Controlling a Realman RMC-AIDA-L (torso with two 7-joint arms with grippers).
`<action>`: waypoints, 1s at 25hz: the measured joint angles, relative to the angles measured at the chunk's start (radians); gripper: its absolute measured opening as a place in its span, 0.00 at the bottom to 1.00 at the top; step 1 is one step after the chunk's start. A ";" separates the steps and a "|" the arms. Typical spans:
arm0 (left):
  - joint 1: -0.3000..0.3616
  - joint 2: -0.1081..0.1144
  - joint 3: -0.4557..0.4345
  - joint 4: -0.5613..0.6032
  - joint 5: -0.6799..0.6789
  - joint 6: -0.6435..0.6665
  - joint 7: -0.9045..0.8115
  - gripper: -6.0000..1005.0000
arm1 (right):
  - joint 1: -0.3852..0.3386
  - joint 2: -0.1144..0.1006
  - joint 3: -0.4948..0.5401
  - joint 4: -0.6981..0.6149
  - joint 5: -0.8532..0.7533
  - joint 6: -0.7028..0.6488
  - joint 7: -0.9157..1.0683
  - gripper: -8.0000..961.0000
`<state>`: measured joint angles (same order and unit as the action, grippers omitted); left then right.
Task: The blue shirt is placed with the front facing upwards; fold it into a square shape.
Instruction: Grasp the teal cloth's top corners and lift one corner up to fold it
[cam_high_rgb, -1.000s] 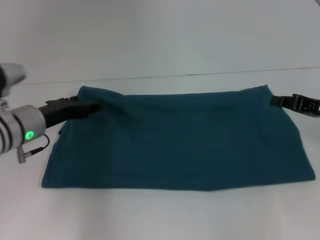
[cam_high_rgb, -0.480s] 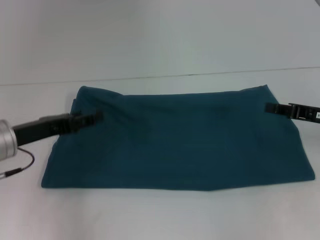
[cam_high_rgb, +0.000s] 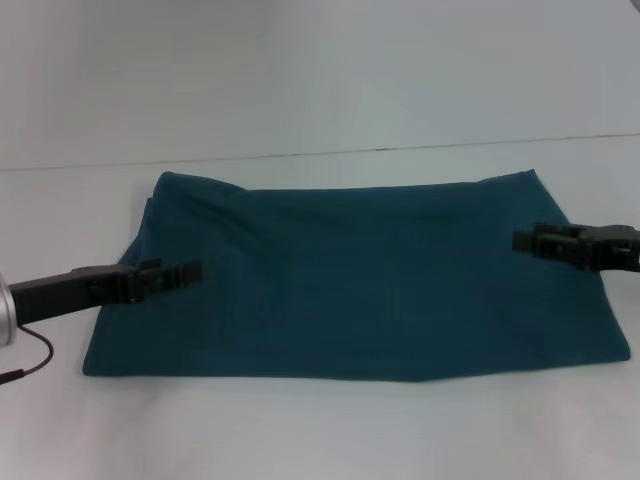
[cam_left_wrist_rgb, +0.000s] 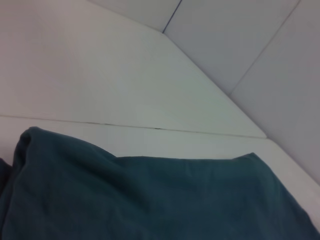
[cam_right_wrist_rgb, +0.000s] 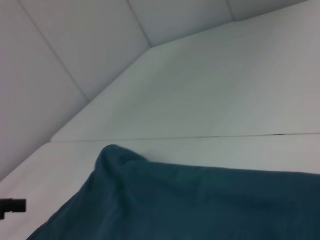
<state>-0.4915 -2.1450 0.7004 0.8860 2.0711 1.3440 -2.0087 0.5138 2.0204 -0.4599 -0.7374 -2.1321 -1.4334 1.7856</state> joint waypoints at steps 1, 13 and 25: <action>0.000 0.000 -0.008 0.000 0.000 0.008 -0.004 0.78 | -0.002 -0.003 0.001 0.000 0.000 -0.011 -0.003 0.45; -0.003 0.015 -0.044 0.022 0.136 0.076 -0.185 0.78 | -0.017 -0.010 0.002 -0.001 0.004 -0.018 -0.004 0.88; -0.003 0.021 -0.092 0.056 0.295 0.027 -0.308 0.77 | -0.016 -0.008 0.006 0.000 0.011 -0.014 0.004 0.97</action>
<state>-0.4949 -2.1237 0.6085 0.9418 2.3659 1.3713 -2.3169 0.4975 2.0124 -0.4540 -0.7379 -2.1214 -1.4477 1.7896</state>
